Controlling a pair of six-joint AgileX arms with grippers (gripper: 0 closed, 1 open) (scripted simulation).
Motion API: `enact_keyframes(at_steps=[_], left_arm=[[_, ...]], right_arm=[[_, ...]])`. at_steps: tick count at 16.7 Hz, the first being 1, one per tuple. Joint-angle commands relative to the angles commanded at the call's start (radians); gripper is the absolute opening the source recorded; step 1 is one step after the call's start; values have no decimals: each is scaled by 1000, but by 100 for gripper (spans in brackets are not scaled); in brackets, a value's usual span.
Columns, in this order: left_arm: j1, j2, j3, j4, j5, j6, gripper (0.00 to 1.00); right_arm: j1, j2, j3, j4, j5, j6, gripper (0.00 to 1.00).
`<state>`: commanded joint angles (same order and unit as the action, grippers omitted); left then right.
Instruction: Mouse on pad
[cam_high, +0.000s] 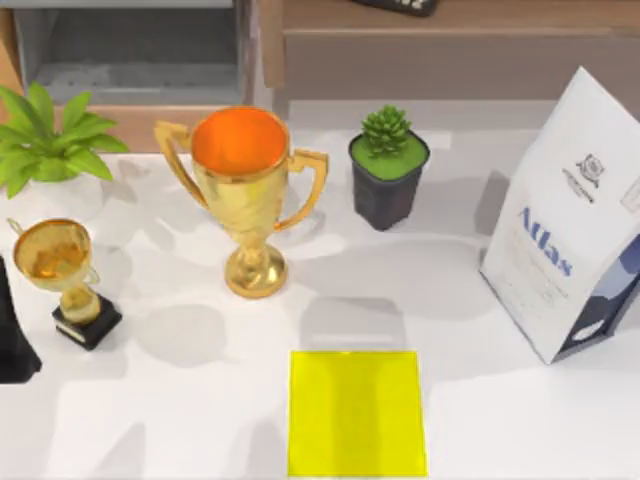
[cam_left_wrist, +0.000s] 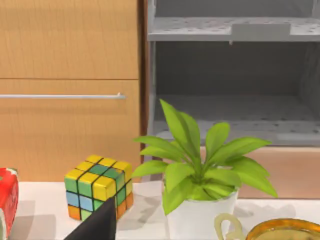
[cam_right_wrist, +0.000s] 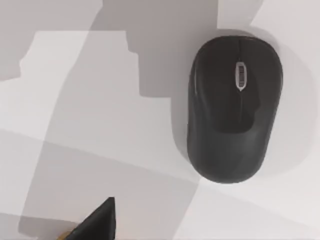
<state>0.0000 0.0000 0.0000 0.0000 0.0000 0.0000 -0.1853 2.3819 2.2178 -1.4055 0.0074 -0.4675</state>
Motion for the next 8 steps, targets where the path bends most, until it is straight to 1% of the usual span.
enact_keyframes(at_steps=[5, 8], left_arm=[[0, 0, 0, 0, 0, 0, 100], [0, 0, 0, 0, 0, 0, 100]], right_arm=[[5, 0, -5, 5, -1, 2, 100], [3, 9, -71, 75, 0, 4, 100]])
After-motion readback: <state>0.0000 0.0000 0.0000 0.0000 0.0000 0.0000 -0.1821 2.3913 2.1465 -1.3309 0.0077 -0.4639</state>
